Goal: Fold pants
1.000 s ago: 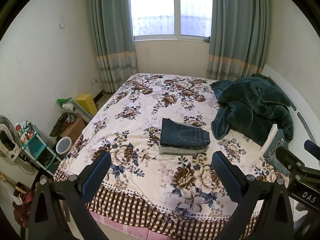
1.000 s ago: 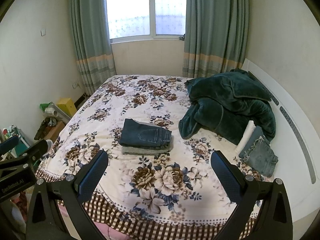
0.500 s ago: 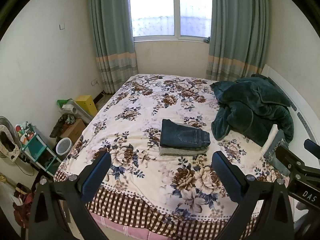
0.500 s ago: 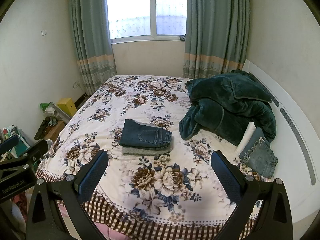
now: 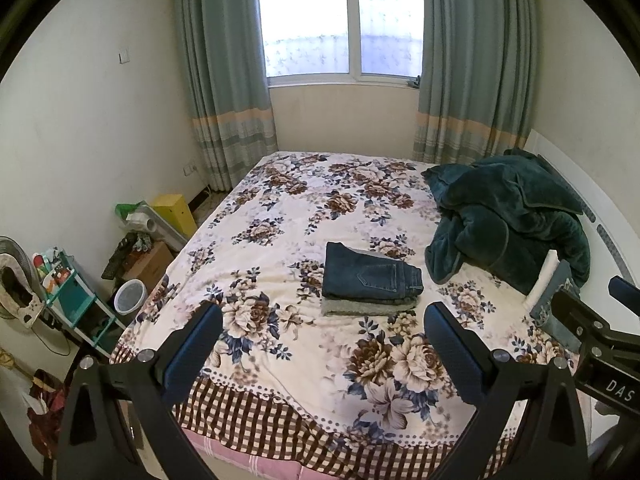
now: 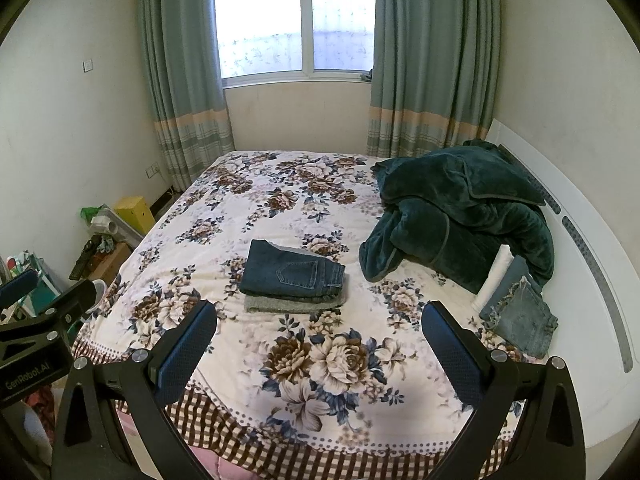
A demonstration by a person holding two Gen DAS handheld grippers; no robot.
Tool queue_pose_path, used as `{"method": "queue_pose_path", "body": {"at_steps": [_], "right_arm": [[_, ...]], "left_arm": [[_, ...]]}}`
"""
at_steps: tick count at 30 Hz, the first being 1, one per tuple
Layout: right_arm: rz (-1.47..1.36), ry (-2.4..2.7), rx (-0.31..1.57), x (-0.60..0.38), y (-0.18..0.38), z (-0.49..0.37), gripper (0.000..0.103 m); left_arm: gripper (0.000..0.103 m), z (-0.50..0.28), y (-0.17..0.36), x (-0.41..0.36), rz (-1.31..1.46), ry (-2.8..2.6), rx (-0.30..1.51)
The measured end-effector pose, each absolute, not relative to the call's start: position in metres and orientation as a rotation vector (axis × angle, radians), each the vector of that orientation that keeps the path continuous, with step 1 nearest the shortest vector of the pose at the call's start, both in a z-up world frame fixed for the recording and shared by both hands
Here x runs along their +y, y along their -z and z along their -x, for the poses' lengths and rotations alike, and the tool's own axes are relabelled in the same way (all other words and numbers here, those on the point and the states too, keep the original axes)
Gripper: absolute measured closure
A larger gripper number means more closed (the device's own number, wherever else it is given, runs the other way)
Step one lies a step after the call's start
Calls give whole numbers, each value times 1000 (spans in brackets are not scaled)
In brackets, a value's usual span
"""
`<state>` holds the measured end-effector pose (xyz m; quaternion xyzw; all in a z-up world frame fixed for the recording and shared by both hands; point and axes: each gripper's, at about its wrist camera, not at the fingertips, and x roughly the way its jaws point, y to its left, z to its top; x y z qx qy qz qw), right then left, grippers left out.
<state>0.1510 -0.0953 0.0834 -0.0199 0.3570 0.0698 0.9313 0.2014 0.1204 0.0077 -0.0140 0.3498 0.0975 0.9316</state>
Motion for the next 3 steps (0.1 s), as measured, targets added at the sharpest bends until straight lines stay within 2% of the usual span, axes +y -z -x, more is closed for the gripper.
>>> {"method": "queue_pose_path", "body": {"at_steps": [3], "right_arm": [[38,-142,734,-95,-83,-151,0]], "left_arm": [[0,-202,-8,120,30,-198,717]]}}
